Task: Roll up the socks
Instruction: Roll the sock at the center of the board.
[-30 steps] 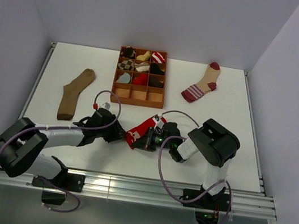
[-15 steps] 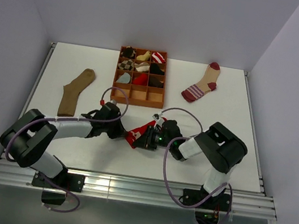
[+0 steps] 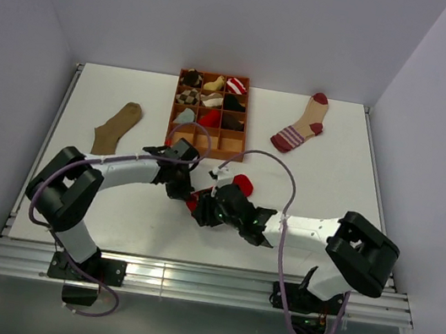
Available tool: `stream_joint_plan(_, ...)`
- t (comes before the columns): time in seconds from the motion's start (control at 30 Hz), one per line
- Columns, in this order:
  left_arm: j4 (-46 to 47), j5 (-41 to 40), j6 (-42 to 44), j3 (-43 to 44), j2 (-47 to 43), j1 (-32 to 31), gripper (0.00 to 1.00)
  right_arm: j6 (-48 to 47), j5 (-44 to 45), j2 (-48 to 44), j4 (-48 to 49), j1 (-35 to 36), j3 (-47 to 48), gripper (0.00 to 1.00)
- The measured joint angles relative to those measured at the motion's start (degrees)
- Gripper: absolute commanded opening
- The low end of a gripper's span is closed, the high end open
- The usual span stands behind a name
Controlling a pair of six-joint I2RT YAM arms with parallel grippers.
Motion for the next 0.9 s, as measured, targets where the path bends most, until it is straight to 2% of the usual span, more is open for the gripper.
stream_joint_plan(0.23,-4.96,-1.31,1.68,3.91,2.4,-1.38,0.01,-6.27,16.9,3.65,-6.03,9.73,7.37,0.51)
stream_joint_plan(0.37,-6.45,-1.6,1.84,5.01,3.02,-1.66,0.01,-7.96,22.58,8.28,-7.41,12.44,10.38,0.5)
stream_joint_plan(0.57,-8.31,-1.77,1.81,5.6,3.28,-1.92,0.01,-9.35,27.96,13.7,-9.44,14.8,12.28,0.43)
stream_joint_plan(0.67,-8.92,-1.75,1.79,6.16,3.74,-1.95,0.01,-9.46,30.53,15.63,-9.92,15.58,13.35,0.3)
stream_joint_plan(0.7,-9.03,-1.73,1.77,6.23,3.76,-1.95,0.01,-9.51,31.3,16.09,-10.01,15.85,13.49,0.16)
stream_joint_plan(0.8,-9.29,-1.73,1.62,6.36,3.85,-1.95,0.01,-8.57,33.14,16.26,-9.86,16.46,13.42,0.0)
stream_joint_plan(0.87,-9.33,-1.73,1.18,6.36,3.85,-1.95,0.02,-7.45,33.53,16.06,-9.25,16.57,12.81,0.0)
stream_joint_plan(0.9,-9.38,-1.7,0.74,6.36,3.85,-1.95,0.08,-6.82,33.57,15.78,-8.55,16.55,12.2,0.0)
